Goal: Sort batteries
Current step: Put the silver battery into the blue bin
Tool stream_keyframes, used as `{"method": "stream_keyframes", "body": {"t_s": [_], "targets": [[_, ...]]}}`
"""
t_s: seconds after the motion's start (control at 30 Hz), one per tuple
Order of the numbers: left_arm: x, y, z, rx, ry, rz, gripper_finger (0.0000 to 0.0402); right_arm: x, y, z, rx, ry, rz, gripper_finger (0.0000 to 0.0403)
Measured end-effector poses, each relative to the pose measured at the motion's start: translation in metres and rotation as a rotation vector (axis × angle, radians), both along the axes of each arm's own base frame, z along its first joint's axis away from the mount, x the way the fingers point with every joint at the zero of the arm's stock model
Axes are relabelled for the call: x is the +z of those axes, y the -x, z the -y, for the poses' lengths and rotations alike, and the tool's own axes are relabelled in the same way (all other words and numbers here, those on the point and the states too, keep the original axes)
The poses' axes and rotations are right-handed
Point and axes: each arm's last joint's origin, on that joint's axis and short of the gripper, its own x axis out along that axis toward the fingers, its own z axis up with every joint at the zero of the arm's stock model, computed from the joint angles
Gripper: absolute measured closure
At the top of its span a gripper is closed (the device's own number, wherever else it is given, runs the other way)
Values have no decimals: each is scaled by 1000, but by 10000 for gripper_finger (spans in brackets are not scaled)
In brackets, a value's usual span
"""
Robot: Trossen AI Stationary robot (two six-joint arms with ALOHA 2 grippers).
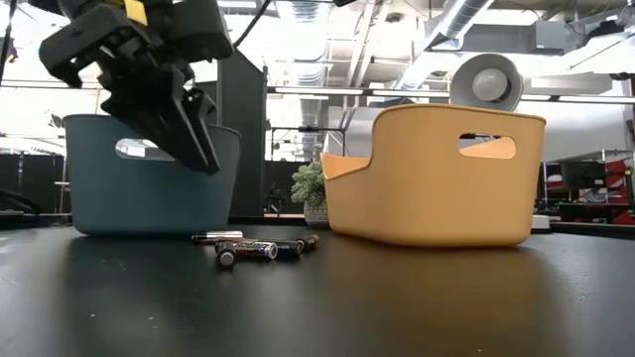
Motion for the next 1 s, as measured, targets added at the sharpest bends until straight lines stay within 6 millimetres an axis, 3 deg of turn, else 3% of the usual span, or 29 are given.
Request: {"method": "stream_keyframes", "body": {"t_s": [0.23, 0.37, 0.5, 0.6, 0.73, 0.87, 1.0], "targets": [[30, 1, -1, 25, -50, 53, 251, 0, 0, 0, 1, 1, -1, 281], [52, -1, 13, -32, -36, 127, 251, 0, 0, 0, 1, 1, -1, 281], [60, -3, 32, -76, -51, 166, 251, 0, 0, 0, 1, 1, -1, 281], [49, -8, 44, -77, -41, 167, 251, 0, 0, 0, 1, 1, -1, 281], [21, -18, 52, -14, -16, 103, 251, 0, 0, 0, 1, 1, -1, 281], [-3, -26, 52, 84, -8, 49, 251, 0, 0, 0, 1, 1, -1, 281], [-16, -32, 45, 161, -11, 24, 251, 0, 0, 0, 1, 1, -1, 281]]}}
